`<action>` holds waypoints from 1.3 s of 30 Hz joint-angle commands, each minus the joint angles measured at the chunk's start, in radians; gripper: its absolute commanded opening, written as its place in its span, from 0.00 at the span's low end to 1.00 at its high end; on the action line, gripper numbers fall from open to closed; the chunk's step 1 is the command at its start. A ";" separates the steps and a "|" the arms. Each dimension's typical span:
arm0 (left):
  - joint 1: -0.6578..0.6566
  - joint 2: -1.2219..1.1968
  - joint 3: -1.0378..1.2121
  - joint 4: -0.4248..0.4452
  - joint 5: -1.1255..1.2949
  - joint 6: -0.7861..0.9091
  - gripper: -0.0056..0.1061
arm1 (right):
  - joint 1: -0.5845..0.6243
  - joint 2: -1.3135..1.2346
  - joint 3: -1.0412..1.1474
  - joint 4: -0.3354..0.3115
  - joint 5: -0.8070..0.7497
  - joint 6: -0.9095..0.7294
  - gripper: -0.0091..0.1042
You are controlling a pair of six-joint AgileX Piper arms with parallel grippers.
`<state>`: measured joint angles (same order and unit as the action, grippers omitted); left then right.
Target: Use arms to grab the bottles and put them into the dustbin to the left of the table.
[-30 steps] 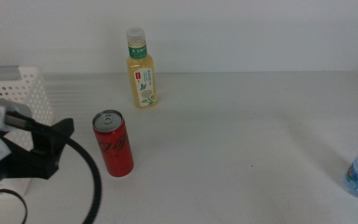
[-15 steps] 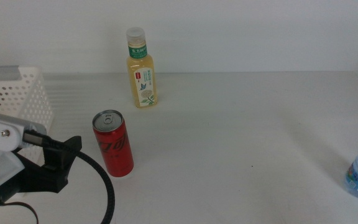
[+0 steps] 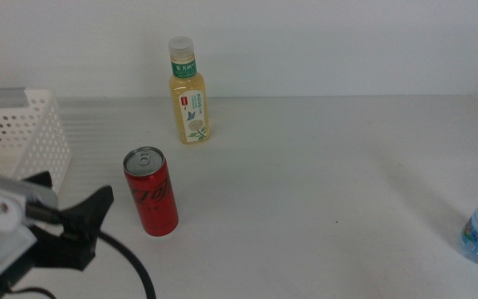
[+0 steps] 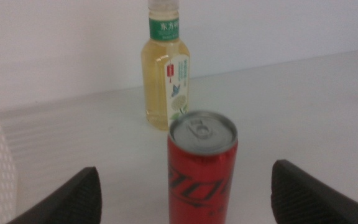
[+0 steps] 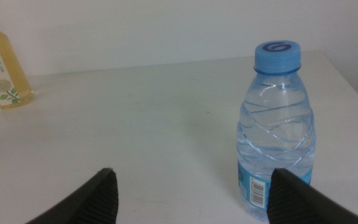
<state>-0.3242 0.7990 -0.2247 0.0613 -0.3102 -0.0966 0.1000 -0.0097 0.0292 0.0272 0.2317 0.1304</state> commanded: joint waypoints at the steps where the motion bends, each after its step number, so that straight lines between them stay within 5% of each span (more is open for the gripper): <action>1: -0.002 0.021 0.022 0.005 -0.178 -0.020 0.86 | -0.005 -0.027 -0.008 -0.009 -0.076 -0.010 0.63; 19: -0.002 0.478 0.078 0.105 -0.728 -0.096 0.86 | -0.005 -0.027 -0.008 -0.009 -0.076 -0.010 0.63; 29: -0.002 0.766 0.075 0.073 -1.005 -0.110 0.86 | -0.005 -0.027 -0.008 -0.009 -0.076 -0.010 0.63; 39: -0.002 0.847 0.008 0.037 -1.006 -0.070 0.86 | -0.005 -0.027 -0.008 -0.009 -0.076 -0.010 0.63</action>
<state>-0.3242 1.6687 -0.1954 0.1304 -1.1337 -0.1707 0.1000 -0.0097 0.0292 0.0272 0.2317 0.1304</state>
